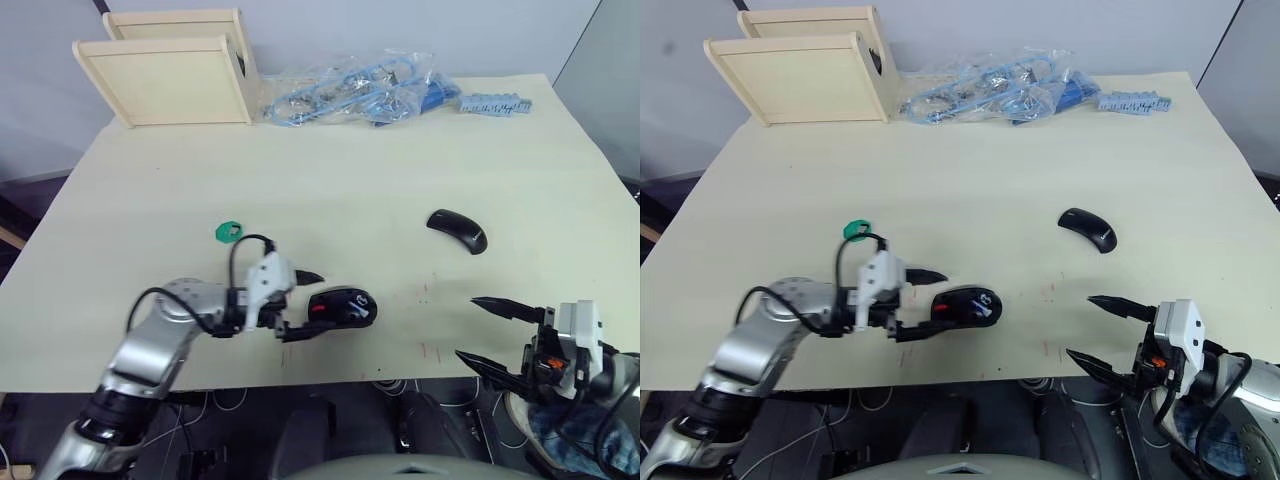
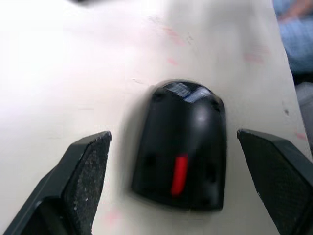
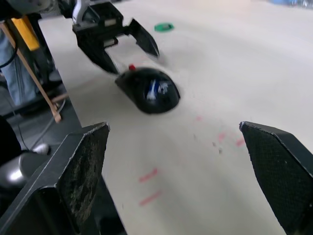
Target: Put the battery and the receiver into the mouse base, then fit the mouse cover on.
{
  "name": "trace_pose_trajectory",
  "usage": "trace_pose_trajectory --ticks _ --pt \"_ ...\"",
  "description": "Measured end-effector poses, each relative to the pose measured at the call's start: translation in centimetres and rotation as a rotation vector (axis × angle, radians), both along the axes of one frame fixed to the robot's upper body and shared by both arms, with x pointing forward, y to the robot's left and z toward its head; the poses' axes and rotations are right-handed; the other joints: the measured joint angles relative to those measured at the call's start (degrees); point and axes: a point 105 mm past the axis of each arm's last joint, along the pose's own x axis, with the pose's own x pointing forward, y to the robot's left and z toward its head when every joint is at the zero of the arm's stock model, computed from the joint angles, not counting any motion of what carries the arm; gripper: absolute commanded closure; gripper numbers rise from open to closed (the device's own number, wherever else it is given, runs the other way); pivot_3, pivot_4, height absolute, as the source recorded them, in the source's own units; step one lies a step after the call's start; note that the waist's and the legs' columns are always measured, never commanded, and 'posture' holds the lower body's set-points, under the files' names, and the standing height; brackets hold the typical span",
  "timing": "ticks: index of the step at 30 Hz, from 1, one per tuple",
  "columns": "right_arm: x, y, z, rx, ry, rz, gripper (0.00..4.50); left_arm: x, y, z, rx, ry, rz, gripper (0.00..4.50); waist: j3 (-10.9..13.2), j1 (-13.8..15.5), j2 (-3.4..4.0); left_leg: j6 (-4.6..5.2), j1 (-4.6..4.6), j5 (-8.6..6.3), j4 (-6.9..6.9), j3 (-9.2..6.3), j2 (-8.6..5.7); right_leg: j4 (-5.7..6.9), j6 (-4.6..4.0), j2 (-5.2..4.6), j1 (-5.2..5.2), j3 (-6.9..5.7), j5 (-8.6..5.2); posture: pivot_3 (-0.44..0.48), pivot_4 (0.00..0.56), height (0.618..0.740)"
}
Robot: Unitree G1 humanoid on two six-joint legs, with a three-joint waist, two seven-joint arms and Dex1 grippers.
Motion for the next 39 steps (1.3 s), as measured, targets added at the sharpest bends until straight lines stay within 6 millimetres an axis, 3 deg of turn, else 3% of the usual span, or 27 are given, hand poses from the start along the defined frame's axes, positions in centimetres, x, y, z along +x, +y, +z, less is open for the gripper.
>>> trace_pose_trajectory --ticks 7,12,22,24,27,28,31,39 --pt "0.9 0.5 0.0 0.054 -0.043 -0.018 0.0 0.2 4.5 2.1 -0.079 0.029 0.195 0.1 0.1 0.2 0.0 0.0 -0.03 0.0 0.01 -0.04 -0.03 -0.02 0.01 -0.03 0.0 -0.09 0.0 0.0 0.15 0.74" --pt "1.3 1.0 -0.6 0.105 -0.069 -0.074 0.0 2.3 10.4 3.8 -0.122 0.022 0.447 0.1 0.1 0.0 0.06 0.0 -0.01 0.0 0.0 -0.04 -0.04 0.01 0.0 -0.01 -0.01 -0.1 0.0 0.0 0.15 0.74" --pt "2.1 1.0 -0.3 0.14 -0.172 -0.167 0.0 4.8 15.6 5.6 -0.144 0.043 0.602 0.1 0.2 0.0 -0.02 -0.01 -0.02 0.0 0.0 -0.01 -0.07 0.02 0.0 -0.02 -0.02 -0.14 0.0 0.0 0.15 0.74" --pt "2.2 1.2 -0.3 0.145 -0.175 -0.16 0.0 5.5 16.2 5.8 -0.137 0.048 0.615 0.64 0.2 0.0 -0.02 -0.02 -0.02 0.01 0.0 0.08 -0.08 0.04 0.0 -0.02 -0.02 -0.16 0.0 0.0 0.15 0.74" --pt "2.3 1.7 -0.3 0.148 -0.174 -0.147 0.0 6.4 16.1 5.6 -0.119 0.065 0.612 2.09 0.2 0.0 -0.03 -0.02 -0.05 0.01 0.0 0.16 -0.09 0.03 0.0 -0.02 -0.02 -0.17 0.0 0.0 0.15 0.74" --pt "2.3 1.7 -0.3 0.148 -0.174 -0.147 0.0 6.4 16.1 5.2 -0.102 0.079 0.608 2.26 0.2 0.0 -0.03 -0.02 -0.06 0.01 0.0 0.2 -0.09 0.02 0.0 -0.02 -0.02 -0.16 0.01 0.0 0.15 0.74" --pt "2.6 2.0 -0.2 0.141 -0.185 -0.145 0.0 7.9 15.2 4.2 -0.066 0.081 0.615 2.26 0.2 0.1 -0.05 -0.01 -0.04 0.01 0.02 0.19 -0.09 0.08 0.0 -0.02 -0.02 -0.18 0.01 0.0 0.15 0.74" --pt "2.4 2.5 -0.7 0.128 -0.181 -0.151 0.0 8.7 13.5 2.6 -0.083 0.088 0.675 2.26 0.3 -0.1 -0.08 -0.02 -0.08 0.01 0.02 -0.03 -0.08 0.12 0.01 -0.04 -0.09 -0.07 0.02 0.0 0.15 0.74"
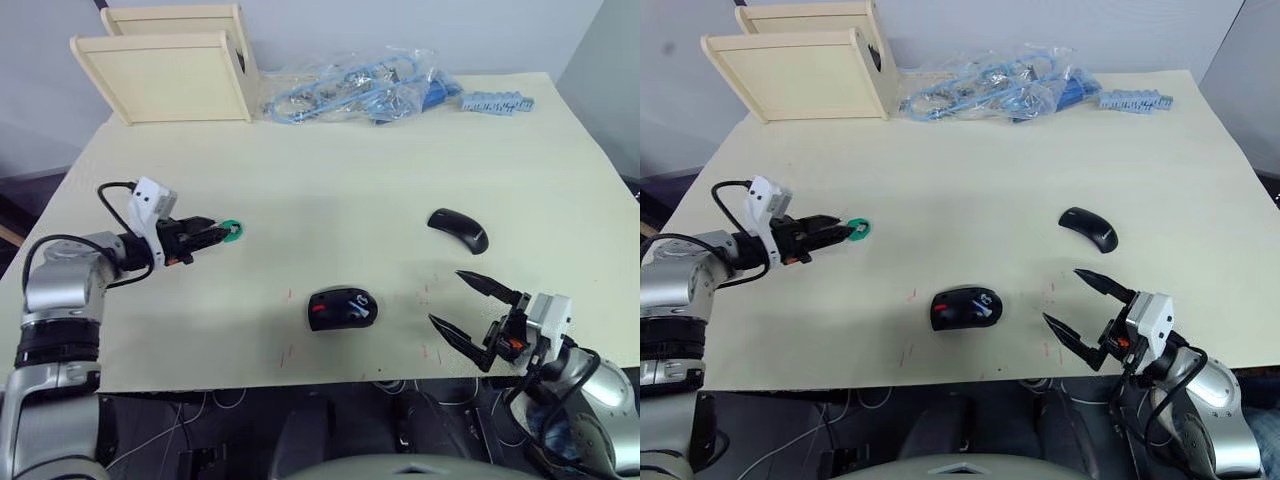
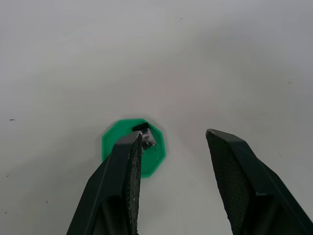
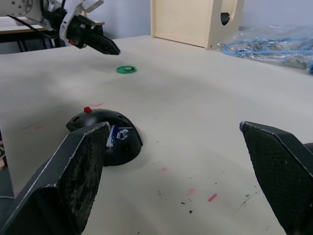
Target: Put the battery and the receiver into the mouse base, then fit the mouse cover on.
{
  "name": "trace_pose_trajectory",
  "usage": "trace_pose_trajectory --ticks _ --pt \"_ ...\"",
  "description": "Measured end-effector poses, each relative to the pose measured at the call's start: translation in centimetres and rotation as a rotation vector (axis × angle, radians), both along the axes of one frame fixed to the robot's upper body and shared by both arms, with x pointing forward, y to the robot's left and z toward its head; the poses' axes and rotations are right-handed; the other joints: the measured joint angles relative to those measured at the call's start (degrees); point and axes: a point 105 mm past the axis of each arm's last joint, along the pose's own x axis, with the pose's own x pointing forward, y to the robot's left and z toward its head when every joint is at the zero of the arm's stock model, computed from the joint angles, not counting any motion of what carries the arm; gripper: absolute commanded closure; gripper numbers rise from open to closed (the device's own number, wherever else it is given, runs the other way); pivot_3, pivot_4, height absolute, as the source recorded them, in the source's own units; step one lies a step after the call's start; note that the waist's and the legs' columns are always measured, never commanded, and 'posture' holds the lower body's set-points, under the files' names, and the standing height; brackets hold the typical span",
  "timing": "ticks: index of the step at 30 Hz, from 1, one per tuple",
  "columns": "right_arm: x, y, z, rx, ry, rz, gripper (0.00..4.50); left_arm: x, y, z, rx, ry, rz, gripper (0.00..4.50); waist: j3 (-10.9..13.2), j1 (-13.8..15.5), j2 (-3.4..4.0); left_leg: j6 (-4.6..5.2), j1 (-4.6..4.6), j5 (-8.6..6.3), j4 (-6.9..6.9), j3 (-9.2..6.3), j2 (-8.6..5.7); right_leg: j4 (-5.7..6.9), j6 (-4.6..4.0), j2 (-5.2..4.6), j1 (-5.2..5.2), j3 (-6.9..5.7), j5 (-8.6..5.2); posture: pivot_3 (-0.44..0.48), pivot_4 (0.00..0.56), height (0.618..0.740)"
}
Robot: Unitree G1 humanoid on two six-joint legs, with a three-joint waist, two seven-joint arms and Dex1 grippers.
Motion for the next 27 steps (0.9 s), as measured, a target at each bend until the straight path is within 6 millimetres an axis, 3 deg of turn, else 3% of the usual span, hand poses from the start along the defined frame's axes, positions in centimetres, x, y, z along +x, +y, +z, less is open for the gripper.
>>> trace_pose_trajectory --ticks 15,27 --pt "0.1 0.1 0.5 -0.037 -0.011 0.057 0.0 0.4 -1.7 -0.3 0.015 -0.104 0.354 2.26 0.0 0.1 -0.04 -0.01 0.01 0.0 0.01 -0.03 -0.03 0.0 0.01 -0.06 0.0 0.0 0.02 0.0 0.15 0.74" --pt "0.4 -1.0 1.0 -0.052 0.017 0.084 0.0 0.4 -1.9 -1.9 -0.011 -0.103 0.441 2.26 0.0 0.2 -0.05 -0.01 0.0 0.01 0.01 -0.04 -0.06 -0.01 0.0 -0.08 0.01 -0.01 0.02 0.0 0.15 0.74"
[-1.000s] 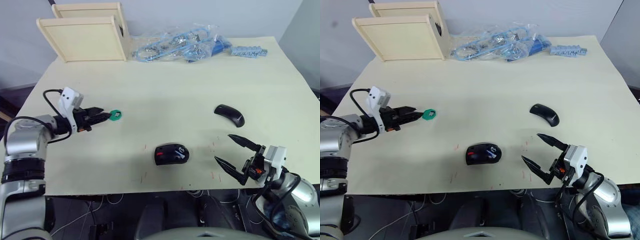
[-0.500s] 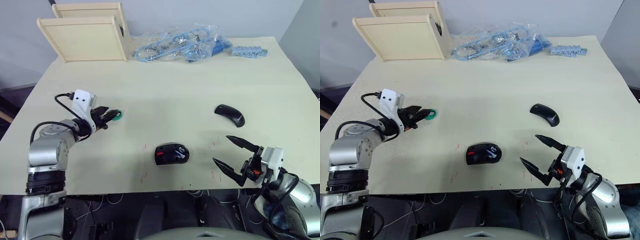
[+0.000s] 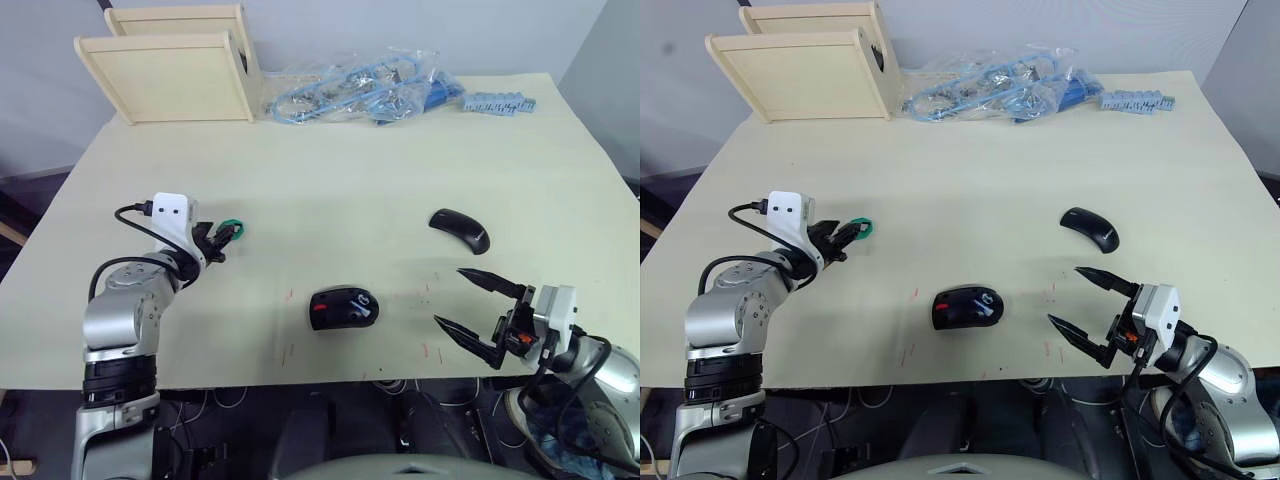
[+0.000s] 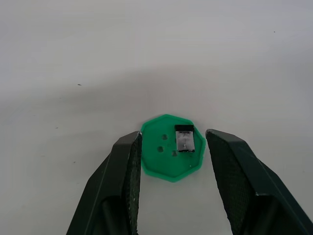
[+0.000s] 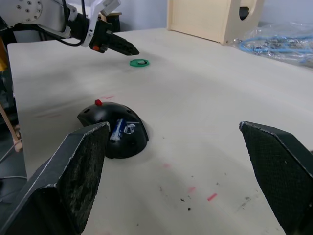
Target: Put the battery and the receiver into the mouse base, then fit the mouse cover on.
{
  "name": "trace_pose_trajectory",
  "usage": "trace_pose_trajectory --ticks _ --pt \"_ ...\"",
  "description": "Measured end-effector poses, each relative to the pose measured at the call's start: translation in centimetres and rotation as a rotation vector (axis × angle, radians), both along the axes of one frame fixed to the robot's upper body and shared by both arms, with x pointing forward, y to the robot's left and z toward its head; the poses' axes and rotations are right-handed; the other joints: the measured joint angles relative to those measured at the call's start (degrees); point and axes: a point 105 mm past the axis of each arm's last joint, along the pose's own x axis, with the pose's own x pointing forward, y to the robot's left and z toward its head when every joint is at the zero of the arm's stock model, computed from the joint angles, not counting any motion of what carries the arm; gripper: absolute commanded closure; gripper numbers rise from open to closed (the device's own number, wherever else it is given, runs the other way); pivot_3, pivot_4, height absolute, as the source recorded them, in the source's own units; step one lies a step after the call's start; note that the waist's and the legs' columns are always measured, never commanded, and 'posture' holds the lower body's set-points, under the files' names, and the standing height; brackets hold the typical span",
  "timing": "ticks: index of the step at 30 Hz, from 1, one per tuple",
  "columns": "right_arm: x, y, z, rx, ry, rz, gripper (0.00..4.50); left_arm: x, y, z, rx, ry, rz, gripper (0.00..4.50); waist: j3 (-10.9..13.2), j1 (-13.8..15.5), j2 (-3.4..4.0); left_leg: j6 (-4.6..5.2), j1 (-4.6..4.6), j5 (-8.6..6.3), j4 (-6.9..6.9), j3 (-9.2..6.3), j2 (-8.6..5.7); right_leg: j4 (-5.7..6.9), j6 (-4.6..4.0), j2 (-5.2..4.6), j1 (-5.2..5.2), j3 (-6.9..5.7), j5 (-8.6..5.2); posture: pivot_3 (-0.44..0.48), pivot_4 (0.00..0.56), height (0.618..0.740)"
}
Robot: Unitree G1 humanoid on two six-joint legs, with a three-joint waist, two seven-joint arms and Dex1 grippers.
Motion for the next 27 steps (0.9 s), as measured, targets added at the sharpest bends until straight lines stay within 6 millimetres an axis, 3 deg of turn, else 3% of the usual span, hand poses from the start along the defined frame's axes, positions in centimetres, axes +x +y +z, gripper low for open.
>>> trace_pose_trajectory --ticks 11,27 --pt "0.1 -0.8 -0.1 -0.012 0.004 -0.033 0.0 -0.1 -0.2 -1.2 -0.003 0.011 0.027 2.26 0.0 0.0 0.0 0.0 0.0 0.0 0.0 -0.01 0.0 0.0 0.0 0.0 0.01 -0.01 0.0 0.0 0.15 0.74" --pt "-1.0 0.5 -0.6 0.054 0.015 0.05 0.0 0.5 -0.3 -1.5 -0.013 0.004 0.055 2.26 0.0 0.0 0.0 -0.07 -0.14 0.04 0.01 -0.51 -0.1 -0.06 -0.02 -0.13 0.1 -0.52 -0.01 0.0 0.15 0.74"
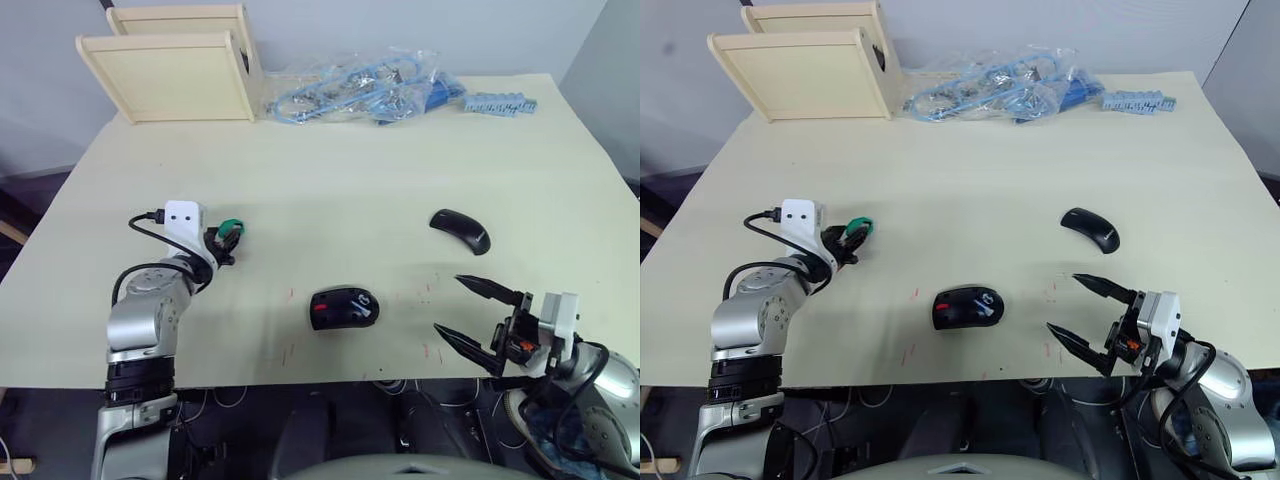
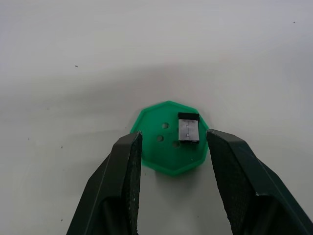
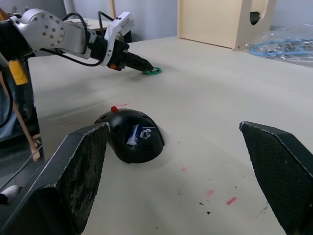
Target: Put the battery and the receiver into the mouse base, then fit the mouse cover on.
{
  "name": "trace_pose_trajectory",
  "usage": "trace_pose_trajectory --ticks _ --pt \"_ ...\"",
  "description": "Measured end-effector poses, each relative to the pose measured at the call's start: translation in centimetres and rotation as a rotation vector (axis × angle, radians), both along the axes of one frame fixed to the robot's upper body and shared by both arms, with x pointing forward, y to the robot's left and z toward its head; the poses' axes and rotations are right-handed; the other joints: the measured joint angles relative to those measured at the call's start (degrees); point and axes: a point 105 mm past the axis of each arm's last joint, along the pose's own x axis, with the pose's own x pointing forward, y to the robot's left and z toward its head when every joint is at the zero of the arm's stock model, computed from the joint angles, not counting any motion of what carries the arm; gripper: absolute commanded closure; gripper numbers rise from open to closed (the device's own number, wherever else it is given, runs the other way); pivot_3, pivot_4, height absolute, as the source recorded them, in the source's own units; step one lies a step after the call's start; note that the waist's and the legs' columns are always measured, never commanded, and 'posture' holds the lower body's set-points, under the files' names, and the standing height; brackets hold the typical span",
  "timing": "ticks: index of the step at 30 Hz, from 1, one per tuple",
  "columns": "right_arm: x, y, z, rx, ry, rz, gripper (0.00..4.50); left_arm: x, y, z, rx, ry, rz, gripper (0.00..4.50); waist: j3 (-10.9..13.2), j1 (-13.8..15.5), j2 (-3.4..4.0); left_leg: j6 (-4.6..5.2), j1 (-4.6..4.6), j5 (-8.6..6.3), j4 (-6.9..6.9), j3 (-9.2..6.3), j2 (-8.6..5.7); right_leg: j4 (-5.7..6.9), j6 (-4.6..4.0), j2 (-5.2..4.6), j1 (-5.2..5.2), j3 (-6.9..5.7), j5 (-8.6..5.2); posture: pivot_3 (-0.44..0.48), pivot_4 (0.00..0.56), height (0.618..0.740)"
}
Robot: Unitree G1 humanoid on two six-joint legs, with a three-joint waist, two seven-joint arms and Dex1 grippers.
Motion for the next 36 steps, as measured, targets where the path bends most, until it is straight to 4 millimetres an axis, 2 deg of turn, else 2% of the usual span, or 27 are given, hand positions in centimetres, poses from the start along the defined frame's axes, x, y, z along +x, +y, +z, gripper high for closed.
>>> trace_pose_trajectory --ticks 9,15,21,29,30,32,36 --pt "-0.2 0.0 -0.2 -0.001 0.008 0.005 0.0 0.1 0.0 0.0 -0.003 0.003 0.016 2.26 0.0 0.0 0.0 -0.1 -0.1 0.06 0.0 -0.24 -0.08 0.0 -0.04 -0.09 0.04 -0.33 -0.03 0.0 0.15 0.74" --pt "-0.1 0.1 0.0 -0.003 -0.002 0.017 0.0 0.9 -0.7 1.0 -0.008 -0.027 0.018 2.26 0.0 0.0 0.01 -0.14 -0.1 0.08 0.01 -0.34 -0.13 -0.04 -0.1 -0.14 0.2 -0.64 -0.08 0.0 0.15 0.74" --pt "0.0 0.1 0.0 -0.004 -0.003 0.024 0.0 0.8 -1.2 0.2 0.003 0.016 0.034 2.26 0.0 0.0 0.01 -0.17 -0.05 0.1 0.01 -0.62 -0.13 -0.03 -0.21 -0.14 0.39 -0.94 -0.17 0.0 0.15 0.74" --pt "0.1 0.1 0.1 -0.006 -0.007 0.027 0.0 1.2 -1.3 0.7 0.015 0.013 0.04 2.26 0.0 0.0 0.01 -0.33 -0.11 0.19 0.0 -0.97 -0.17 -0.03 -0.29 -0.17 0.44 -1.27 -0.23 0.0 0.15 0.74" --pt "0.1 0.1 0.0 -0.006 -0.007 0.027 0.0 1.2 -1.3 0.8 0.016 0.011 0.038 2.79 0.0 0.0 0.01 -0.33 -0.11 0.19 0.0 -0.98 -0.17 -0.03 -0.29 -0.17 0.44 -1.27 -0.23 0.0 0.15 0.74" --pt "0.1 0.1 0.0 -0.006 -0.005 0.026 0.0 1.3 -1.4 0.9 0.015 0.008 0.036 3.37 0.0 -0.1 0.01 -0.34 -0.11 0.2 0.0 -0.98 -0.17 -0.02 -0.3 -0.17 0.45 -1.28 -0.24 0.0 0.15 0.74" --pt "0.2 -0.1 -0.3 -0.008 0.007 0.02 0.0 1.4 -1.2 0.3 0.014 0.031 0.044 3.37 0.0 0.0 0.02 -0.36 -0.1 0.21 0.0 -0.99 -0.17 -0.01 -0.31 -0.16 0.45 -1.29 -0.25 0.0 0.15 0.74"
